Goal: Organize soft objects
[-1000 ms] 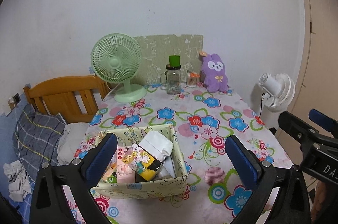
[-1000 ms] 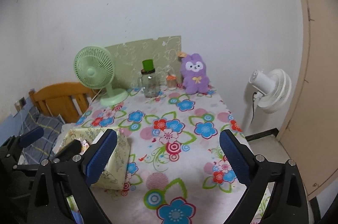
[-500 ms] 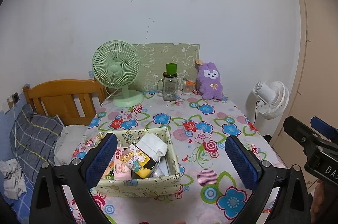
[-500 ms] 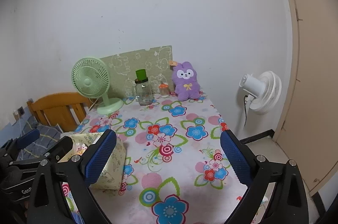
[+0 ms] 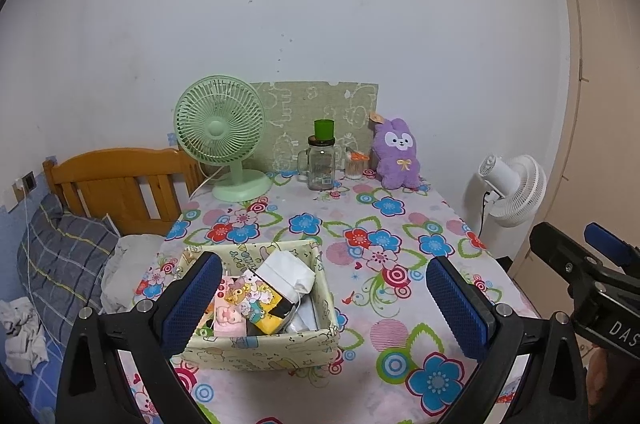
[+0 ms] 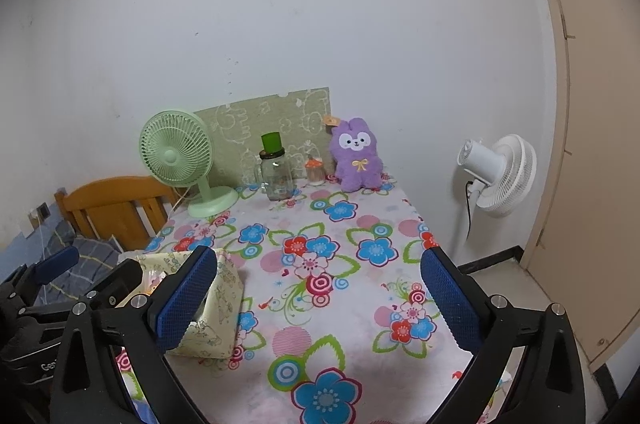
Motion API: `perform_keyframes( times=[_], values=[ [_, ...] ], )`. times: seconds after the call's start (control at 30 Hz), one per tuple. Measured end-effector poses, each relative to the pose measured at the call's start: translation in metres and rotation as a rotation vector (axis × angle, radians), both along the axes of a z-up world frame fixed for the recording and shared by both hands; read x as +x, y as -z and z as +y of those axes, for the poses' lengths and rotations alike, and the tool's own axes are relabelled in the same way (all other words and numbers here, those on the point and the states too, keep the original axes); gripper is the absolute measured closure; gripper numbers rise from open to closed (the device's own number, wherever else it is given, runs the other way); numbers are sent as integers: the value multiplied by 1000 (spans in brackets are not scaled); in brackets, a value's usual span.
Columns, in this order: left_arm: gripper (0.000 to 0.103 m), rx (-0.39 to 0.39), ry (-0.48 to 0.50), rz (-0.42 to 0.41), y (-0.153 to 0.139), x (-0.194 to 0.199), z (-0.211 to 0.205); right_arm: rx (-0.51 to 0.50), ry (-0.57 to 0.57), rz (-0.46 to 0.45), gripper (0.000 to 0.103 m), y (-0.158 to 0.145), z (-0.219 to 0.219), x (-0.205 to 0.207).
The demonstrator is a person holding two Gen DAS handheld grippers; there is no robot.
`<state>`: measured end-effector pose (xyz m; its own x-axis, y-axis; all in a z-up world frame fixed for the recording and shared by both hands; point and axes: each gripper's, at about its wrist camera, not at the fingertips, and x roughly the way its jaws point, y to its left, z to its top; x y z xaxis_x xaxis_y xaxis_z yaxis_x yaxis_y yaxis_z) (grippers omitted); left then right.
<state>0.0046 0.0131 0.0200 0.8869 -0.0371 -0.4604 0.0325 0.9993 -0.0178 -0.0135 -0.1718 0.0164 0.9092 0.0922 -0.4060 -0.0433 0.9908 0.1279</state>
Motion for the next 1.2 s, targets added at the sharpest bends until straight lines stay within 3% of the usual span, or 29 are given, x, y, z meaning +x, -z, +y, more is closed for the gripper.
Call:
perform_keyframes(
  times=[1.2],
  values=[
    [0, -4, -15, 8, -2, 7, 6, -15, -8, 6, 0, 2, 7, 11]
  ],
)
